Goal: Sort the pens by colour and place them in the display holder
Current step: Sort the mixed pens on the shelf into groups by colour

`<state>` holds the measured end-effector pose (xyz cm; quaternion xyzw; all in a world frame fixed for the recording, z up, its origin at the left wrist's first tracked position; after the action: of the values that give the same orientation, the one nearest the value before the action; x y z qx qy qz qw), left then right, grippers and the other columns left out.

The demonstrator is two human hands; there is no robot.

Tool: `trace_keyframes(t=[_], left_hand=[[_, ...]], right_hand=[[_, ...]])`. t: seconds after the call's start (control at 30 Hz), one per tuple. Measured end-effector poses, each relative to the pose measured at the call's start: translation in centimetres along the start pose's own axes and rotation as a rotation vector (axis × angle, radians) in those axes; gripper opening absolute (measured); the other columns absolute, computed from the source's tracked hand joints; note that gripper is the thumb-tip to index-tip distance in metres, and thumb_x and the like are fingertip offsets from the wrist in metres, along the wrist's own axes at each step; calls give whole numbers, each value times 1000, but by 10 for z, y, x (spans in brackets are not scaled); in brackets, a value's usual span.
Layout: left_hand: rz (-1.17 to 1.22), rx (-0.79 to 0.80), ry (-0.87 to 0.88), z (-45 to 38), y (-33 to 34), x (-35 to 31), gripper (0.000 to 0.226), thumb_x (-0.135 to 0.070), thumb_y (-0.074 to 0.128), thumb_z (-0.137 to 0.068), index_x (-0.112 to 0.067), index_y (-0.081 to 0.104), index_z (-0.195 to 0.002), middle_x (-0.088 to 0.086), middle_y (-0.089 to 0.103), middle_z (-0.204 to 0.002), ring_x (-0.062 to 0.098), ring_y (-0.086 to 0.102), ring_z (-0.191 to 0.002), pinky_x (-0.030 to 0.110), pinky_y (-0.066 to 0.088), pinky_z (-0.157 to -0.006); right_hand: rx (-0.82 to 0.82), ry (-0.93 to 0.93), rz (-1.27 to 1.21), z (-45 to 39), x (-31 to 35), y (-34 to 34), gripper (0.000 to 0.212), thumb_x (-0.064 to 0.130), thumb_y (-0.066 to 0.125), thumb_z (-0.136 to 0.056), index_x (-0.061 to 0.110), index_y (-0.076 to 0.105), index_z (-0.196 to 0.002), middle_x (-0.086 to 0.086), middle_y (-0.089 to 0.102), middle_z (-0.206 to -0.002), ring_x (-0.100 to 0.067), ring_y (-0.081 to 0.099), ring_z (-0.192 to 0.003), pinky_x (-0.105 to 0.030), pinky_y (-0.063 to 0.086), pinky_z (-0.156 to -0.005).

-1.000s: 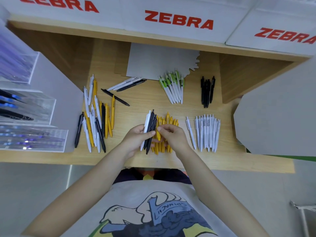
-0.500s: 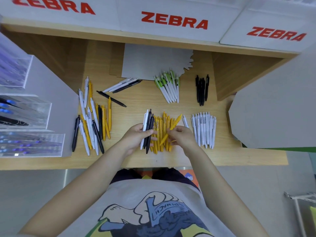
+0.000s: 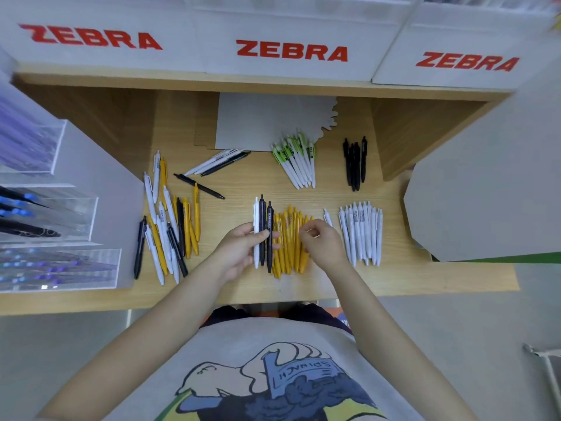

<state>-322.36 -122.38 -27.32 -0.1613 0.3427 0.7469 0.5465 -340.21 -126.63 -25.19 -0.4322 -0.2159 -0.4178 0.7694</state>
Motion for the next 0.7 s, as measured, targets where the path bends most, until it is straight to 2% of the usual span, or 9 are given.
trace_keyframes(t=[0.07, 0.13, 0.23, 0.33, 0.4, 0.5, 0.63, 0.7], left_hand=[[12, 16, 5, 0, 11, -3, 22, -4, 57, -98, -5, 63, -119, 15, 74, -106, 26, 73, -91, 38, 62, -72], [3, 41, 8, 1, 26, -6, 22, -6, 59, -97, -4, 65, -118, 16, 73, -106, 26, 71, -93, 37, 61, -72], [1, 71, 13, 2, 49, -12, 16, -10, 58, -99, -5, 68, -110, 15, 71, -99, 22, 70, -86, 35, 60, -68], [48, 69, 22, 0, 63, -20, 14, -12, 55, -100, -4, 67, -102, 11, 71, -86, 17, 70, -73, 33, 60, -61], [14, 66, 29, -3, 70, -23, 16, -14, 58, -98, -5, 67, -108, 10, 71, -90, 16, 69, -77, 33, 59, -65], [17, 50, 17, -8, 81, -21, 23, -15, 62, -96, -3, 66, -115, 10, 70, -96, 20, 65, -88, 34, 59, -67], [27, 70, 3, -17, 108, -17, 23, -16, 62, -97, -4, 66, -116, 17, 67, -109, 29, 63, -107, 41, 60, -79], [5, 66, 2, -23, 115, -17, 24, -18, 62, -97, -9, 68, -119, 12, 68, -112, 26, 63, -109, 42, 59, -81]], right_hand=[[119, -16, -141, 11, 10, 6, 13, 21, 60, -94, 13, 70, -98, -2, 68, -89, -16, 61, -75, -32, 52, -65], [181, -51, -177, 20, 19, 9, 15, 26, 65, -93, 14, 71, -99, 2, 69, -88, -11, 60, -74, -24, 50, -62], [127, -54, -264, 24, 20, 2, 15, 23, 69, -91, 10, 72, -97, 6, 65, -80, -7, 59, -71, -13, 43, -57], [87, 7, -395, 22, 13, -10, 10, 21, 70, -90, 15, 73, -83, 13, 65, -68, -3, 58, -65, -17, 43, -60], [50, 33, -431, 20, 9, -22, 9, 24, 71, -89, 17, 73, -84, 14, 65, -72, -2, 57, -69, -20, 43, -65], [57, 37, -439, 16, 9, -35, 18, 24, 71, -89, 9, 74, -98, 9, 68, -81, 0, 58, -70, -15, 42, -64], [117, 26, -417, 12, 5, -46, 13, 19, 66, -93, 12, 72, -85, 16, 63, -58, 6, 54, -50, -9, 41, -52], [79, 38, -416, 8, -2, -61, 14, 22, 64, -95, 17, 71, -85, 16, 67, -64, 6, 58, -56, -12, 43, -58]])
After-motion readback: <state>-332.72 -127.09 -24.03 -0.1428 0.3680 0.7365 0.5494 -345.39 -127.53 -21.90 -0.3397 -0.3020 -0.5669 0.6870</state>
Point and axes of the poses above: each hand's wrist, its own z-axis away from the middle knuckle, its own y-axis out of the palm, x = y × z, the point moved 9 cm from there along -z, towards the middle knuckle
